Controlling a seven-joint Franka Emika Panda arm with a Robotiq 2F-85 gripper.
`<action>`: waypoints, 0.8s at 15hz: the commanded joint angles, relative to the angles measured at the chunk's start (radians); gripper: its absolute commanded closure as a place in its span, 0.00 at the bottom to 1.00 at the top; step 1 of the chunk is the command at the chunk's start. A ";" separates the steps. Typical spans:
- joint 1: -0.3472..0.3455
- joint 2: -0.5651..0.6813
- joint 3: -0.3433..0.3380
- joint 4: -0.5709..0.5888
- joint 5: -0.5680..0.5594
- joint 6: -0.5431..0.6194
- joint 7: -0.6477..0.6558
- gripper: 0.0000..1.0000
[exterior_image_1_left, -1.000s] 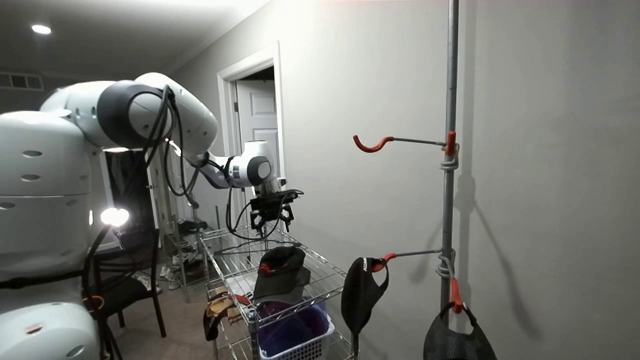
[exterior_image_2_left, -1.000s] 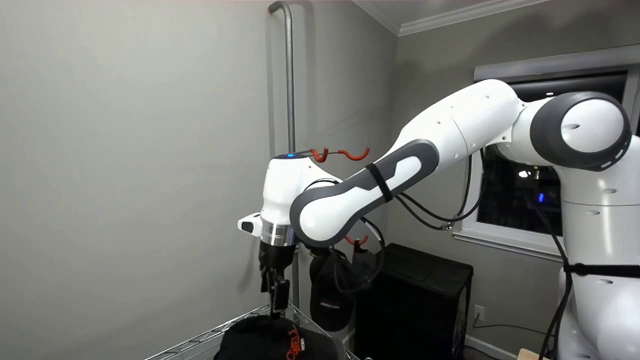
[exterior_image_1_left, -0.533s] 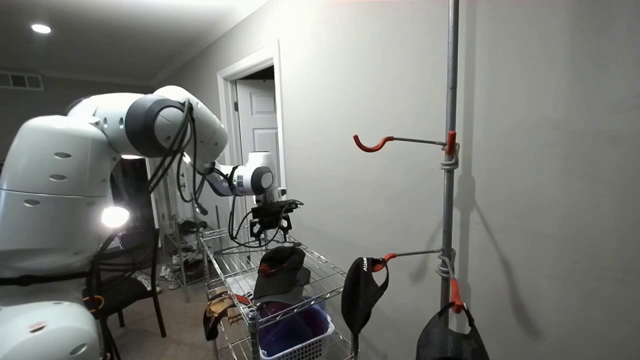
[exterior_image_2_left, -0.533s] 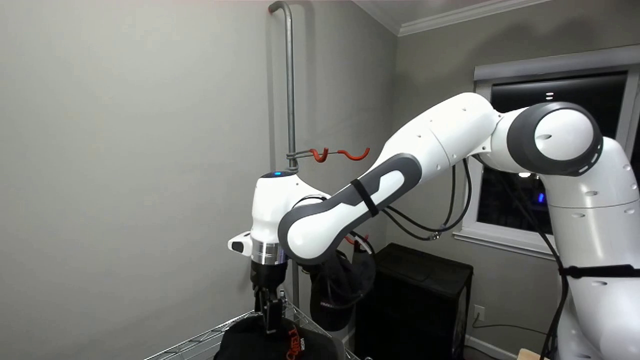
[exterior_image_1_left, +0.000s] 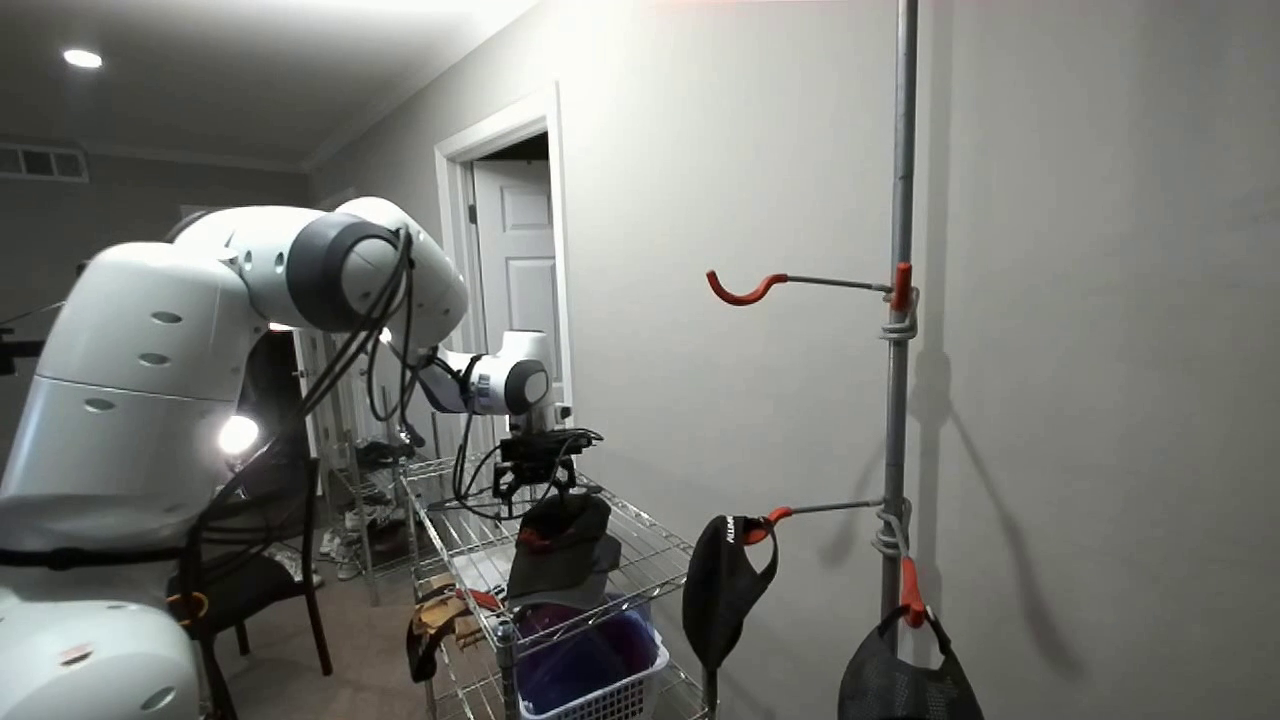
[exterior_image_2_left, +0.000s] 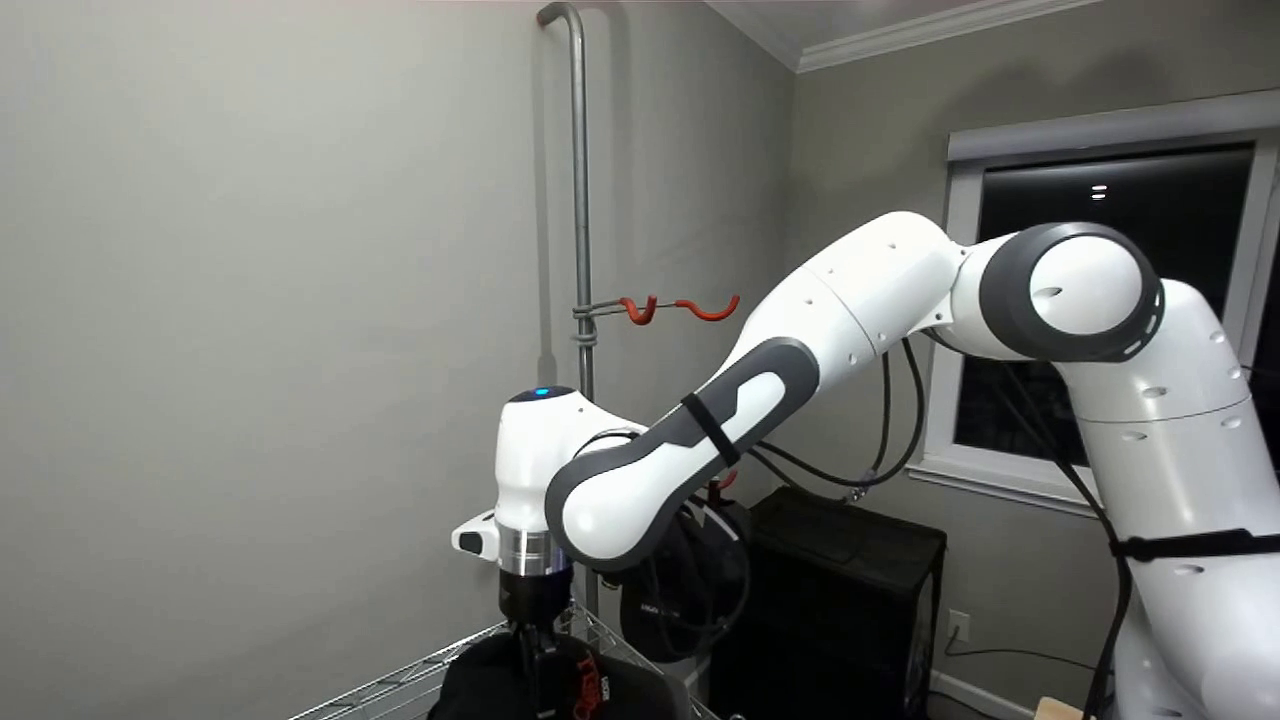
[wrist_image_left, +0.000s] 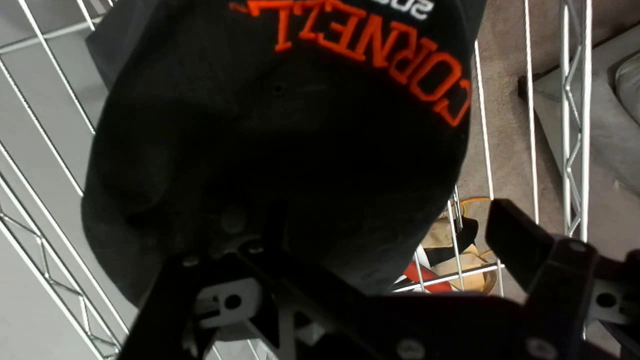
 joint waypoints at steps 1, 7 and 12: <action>-0.025 0.027 0.022 0.011 0.037 0.009 -0.059 0.27; -0.030 0.030 0.019 0.021 0.032 0.014 -0.089 0.66; -0.038 0.027 0.018 0.020 0.035 0.016 -0.098 0.98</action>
